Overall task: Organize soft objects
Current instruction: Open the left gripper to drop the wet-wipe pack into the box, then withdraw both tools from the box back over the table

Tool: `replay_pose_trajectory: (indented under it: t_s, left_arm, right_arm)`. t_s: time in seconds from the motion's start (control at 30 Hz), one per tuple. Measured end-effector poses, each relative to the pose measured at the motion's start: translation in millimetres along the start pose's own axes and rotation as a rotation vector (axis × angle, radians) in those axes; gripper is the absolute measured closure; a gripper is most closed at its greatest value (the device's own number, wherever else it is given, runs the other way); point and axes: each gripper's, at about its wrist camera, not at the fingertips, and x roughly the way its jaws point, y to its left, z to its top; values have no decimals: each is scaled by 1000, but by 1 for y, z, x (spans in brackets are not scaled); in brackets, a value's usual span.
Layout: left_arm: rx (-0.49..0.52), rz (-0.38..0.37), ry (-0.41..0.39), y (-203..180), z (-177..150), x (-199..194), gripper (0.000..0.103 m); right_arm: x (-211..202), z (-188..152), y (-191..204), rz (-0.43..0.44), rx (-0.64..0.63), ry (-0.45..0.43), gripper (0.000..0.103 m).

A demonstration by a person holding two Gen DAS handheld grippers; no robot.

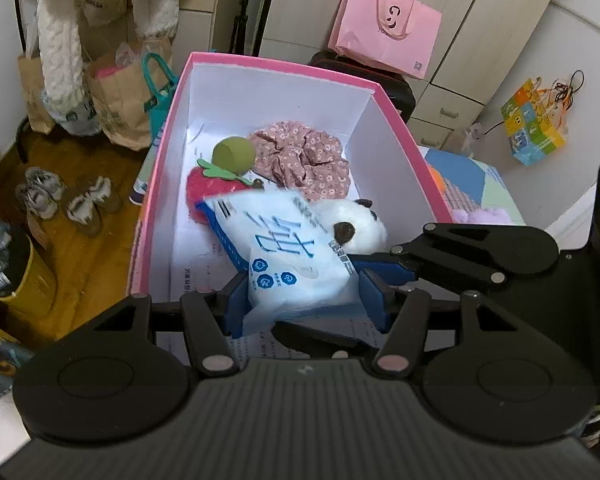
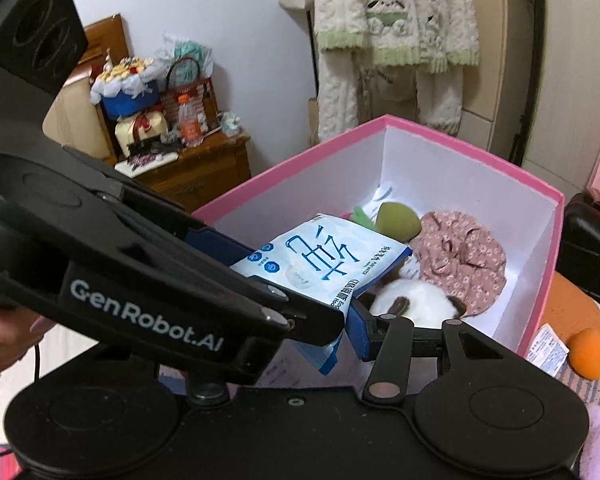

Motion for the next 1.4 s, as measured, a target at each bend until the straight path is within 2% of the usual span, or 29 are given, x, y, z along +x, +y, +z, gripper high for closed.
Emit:
replay_pose_trajectory:
  t_s: [0.1,0.2,0.53,0.87,1.03,1.27,1.4]
  left_arm:
    - [64,97,-65,-10,-3,-8,40]
    - [100,123,-92,-14,-4,-18,40]
    - [88,81,-90,-20,-10,-57,39]
    - [147,40,-131,-48,-28,-104,37]
    - [177,20,-147,-62,-38,-124,37]
    - [210,-73,-127,-81,-57,-138,36]
    - [263,-106,-113,-103,-63,-133,36]
  right_arm:
    - [3,1,2,-30,-19,30,46]
    - [0,2,5,-81,-37,37,45]
    - [-31,3,9,-115,-49,9,40]
    - [-79,-1,23,-137,-83,-54,38]
    - [-110,-9,24,-116,-82,-75,38]
    - [-177,-55,-19,-10,67,-139,36]
    - [-211,-86,-39,-52,135,-173,36]
